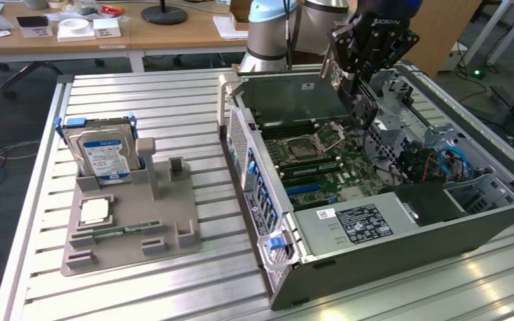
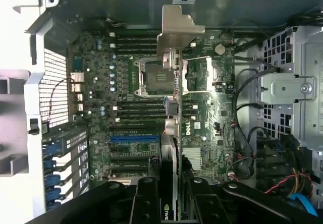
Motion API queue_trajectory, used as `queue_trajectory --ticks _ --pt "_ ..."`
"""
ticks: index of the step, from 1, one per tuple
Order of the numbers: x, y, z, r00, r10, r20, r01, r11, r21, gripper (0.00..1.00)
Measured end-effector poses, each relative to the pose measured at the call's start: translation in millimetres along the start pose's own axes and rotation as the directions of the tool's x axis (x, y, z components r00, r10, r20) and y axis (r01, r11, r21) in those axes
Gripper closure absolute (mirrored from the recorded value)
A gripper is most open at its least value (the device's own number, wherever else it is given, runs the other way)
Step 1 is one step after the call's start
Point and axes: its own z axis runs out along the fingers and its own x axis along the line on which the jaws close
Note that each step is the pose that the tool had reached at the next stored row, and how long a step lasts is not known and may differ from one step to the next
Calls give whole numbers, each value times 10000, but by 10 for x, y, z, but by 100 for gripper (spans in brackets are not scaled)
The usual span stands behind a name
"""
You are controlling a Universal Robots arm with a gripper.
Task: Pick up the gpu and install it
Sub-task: 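Pick up the gpu and move the gpu toward the slot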
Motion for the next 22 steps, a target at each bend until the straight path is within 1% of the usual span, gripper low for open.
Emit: queue_trajectory --ticks 22 --pt "-545 34 15 10000 2 -3 -2 10000 -55 74"
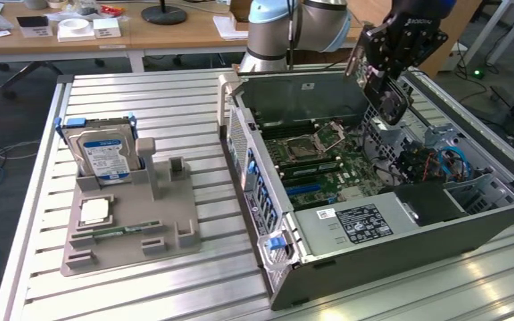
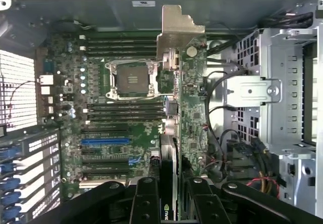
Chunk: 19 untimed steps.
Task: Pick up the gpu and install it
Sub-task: 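Pick up the gpu and move the gpu toward the slot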
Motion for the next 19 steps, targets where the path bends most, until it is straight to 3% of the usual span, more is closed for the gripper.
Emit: queue_trajectory --ticks 19 --pt "-400 22 11 10000 2 -3 -2 10000 -76 74"
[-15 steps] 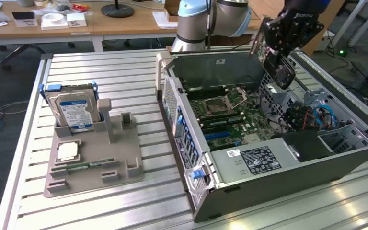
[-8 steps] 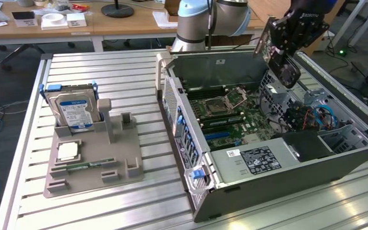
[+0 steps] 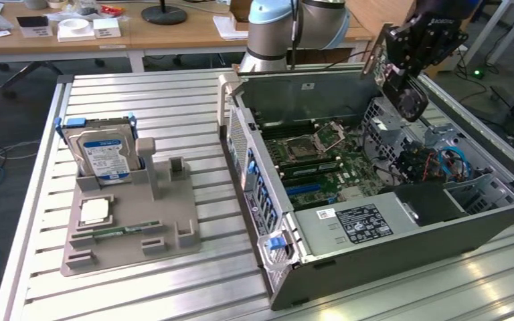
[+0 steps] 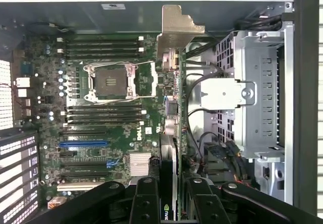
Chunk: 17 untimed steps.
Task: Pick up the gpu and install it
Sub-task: 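Pick up the gpu and move the gpu toward the slot, then insert the gpu into the slot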
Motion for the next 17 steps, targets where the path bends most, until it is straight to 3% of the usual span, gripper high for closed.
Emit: queue_trajectory --ticks 17 --pt "-41 2 1 10000 1 0 -1 10000 -2 74"
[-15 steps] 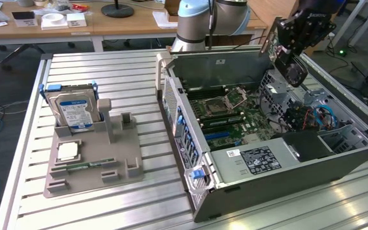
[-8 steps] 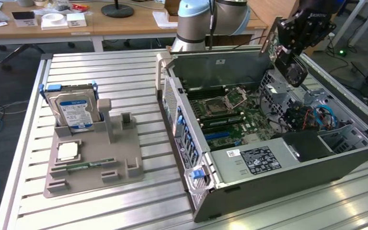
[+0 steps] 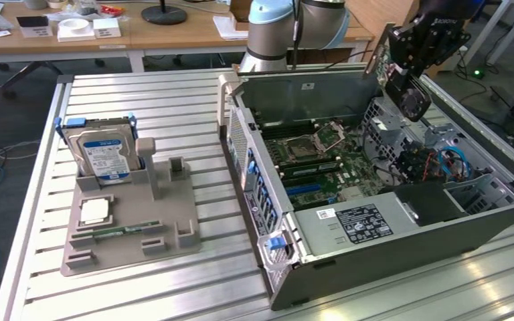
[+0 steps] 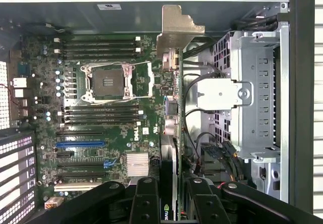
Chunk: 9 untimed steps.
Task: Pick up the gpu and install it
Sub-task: 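Insert the gpu into the slot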
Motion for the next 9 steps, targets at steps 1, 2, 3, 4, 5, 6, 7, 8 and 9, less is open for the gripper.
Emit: queue_trajectory --ticks 1,2,3,4,5,6,7,8,9 --pt "0 0 0 10000 0 1 0 10000 -1 74" --pt "0 0 0 10000 0 0 0 10000 0 74" --pt "0 0 0 10000 0 0 0 10000 -1 74" --pt "0 0 0 10000 0 0 0 10000 -1 74" --pt "0 0 0 10000 -1 0 1 10000 0 74" --pt "0 0 0 10000 -6 0 6 10000 -1 74" --pt "0 0 0 10000 -17 0 17 10000 -1 74" --pt "0 0 0 10000 -33 -2 33 10000 -1 74" --pt "0 0 0 10000 -65 -2 65 10000 -1 74"
